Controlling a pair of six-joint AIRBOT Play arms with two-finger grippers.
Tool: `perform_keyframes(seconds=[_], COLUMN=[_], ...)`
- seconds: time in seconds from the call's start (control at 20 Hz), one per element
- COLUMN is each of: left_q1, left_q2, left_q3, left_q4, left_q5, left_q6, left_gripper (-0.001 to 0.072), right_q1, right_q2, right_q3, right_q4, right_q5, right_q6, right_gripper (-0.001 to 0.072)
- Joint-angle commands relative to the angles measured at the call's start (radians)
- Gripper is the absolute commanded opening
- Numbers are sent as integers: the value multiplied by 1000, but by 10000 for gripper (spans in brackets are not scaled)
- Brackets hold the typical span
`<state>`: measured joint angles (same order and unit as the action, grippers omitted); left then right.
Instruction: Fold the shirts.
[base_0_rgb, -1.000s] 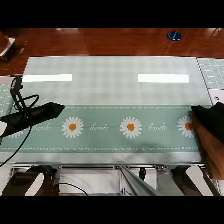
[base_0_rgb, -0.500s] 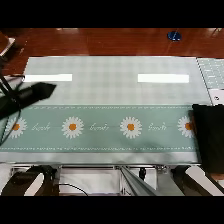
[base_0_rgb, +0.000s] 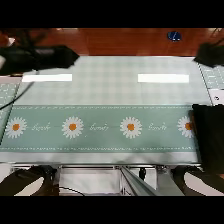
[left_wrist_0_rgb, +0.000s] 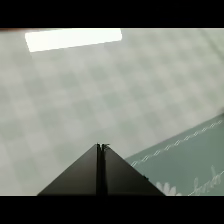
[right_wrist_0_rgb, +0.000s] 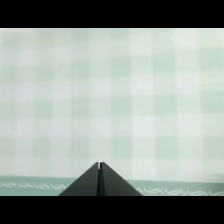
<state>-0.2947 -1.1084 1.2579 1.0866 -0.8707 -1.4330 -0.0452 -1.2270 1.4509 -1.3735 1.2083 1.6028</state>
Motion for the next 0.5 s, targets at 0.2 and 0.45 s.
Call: perform_keyframes(seconds=[0.2, 0.45], left_q1=[-26, -23], left_q2=[-161, -168], left_q3=[-20, -20], left_q4=[223, 223], left_q5=[-107, -125], left_q6=[-128, -128], left_gripper=[17, 18], right_q1=[185, 185], right_q2=[-146, -146], right_q3=[-153, -153], right_q4=[-230, -231], right_q5=[-28, -8], right_q6=[151, 146], right_gripper=[25, 25])
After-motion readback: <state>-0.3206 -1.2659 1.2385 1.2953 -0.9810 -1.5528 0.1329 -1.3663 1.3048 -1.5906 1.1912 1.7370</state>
